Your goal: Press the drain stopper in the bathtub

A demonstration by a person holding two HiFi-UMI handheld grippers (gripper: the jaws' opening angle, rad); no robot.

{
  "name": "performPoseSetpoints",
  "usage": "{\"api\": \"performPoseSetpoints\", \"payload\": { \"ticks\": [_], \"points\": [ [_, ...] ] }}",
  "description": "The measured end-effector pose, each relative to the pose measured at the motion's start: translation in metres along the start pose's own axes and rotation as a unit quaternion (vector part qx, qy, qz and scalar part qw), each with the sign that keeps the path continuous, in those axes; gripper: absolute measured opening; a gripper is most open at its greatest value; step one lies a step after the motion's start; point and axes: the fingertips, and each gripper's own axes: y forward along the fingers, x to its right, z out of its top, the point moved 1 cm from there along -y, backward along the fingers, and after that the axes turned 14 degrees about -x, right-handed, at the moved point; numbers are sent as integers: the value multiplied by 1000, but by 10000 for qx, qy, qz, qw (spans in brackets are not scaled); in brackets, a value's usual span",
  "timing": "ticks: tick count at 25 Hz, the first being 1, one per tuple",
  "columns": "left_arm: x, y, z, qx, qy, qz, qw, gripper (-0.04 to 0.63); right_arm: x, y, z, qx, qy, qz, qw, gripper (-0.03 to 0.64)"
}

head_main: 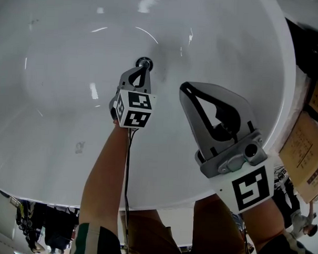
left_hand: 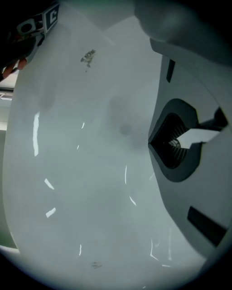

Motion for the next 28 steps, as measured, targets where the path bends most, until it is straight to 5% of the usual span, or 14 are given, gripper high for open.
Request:
{"api": "performPoseSetpoints", "payload": {
  "ticks": [5,28],
  "points": [
    [-4,29,-13,-311,312,77,9990,9,0,13,-3,-55,108,46,9999,14],
    [-7,90,-33,-1246,310,145,9916,9,-10,20,-15,-458,-60,376,9982,14]
  ]
}}
